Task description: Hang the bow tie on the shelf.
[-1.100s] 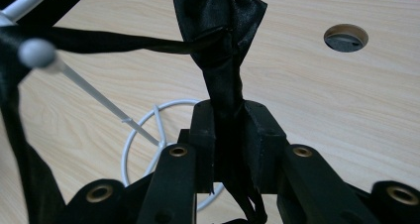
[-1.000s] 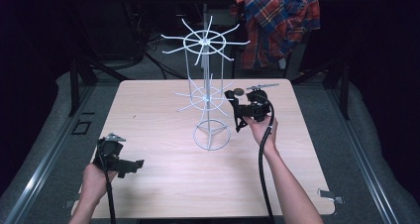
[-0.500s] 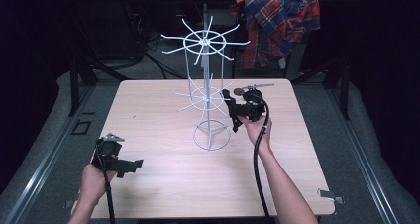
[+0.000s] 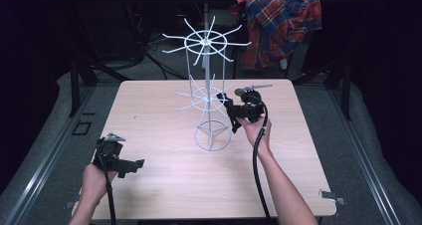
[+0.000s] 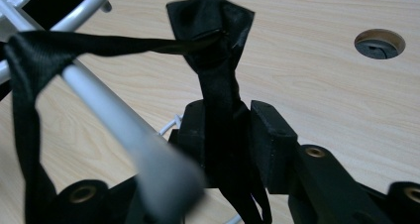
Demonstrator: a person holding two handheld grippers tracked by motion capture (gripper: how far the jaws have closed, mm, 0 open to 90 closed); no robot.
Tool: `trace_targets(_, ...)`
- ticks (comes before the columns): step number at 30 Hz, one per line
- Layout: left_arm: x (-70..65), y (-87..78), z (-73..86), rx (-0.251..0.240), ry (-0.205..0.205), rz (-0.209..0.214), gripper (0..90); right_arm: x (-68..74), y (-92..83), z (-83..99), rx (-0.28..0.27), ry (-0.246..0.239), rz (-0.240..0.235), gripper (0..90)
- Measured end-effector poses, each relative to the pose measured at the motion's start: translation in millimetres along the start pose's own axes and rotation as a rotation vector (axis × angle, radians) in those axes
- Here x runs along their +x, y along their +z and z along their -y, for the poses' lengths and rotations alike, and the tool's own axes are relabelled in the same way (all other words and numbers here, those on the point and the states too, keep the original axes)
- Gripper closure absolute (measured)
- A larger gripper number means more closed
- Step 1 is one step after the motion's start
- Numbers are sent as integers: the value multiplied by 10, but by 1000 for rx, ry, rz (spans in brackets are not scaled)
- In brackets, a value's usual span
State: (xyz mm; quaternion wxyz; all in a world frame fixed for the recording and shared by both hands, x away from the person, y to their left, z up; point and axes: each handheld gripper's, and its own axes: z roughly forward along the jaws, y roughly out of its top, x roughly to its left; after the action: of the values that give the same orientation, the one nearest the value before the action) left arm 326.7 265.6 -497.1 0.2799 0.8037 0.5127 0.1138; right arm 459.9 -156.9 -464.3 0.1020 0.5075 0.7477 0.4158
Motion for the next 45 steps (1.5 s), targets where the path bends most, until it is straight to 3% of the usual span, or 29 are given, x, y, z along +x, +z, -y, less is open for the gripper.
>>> trace_targets(9,-3,13,-10,11,7,9,3,-38,-55,1,6,1,-27,580)
trace_targets(19,-15,15,-13,12,11,9,2,-42,-151,-1,16,-19,-22,506)
trace_targets(25,-24,15,-17,12,11,13,2,-65,-220,33,49,-38,-6,438)
trace_targets(28,-24,15,-16,11,9,12,2,-88,-285,54,59,-34,13,368)
trace_targets(36,-40,18,-27,13,11,11,1,-157,-547,144,107,-92,32,251)
trace_targets(45,-46,26,-29,6,9,13,1,-157,-921,323,108,-147,18,164)
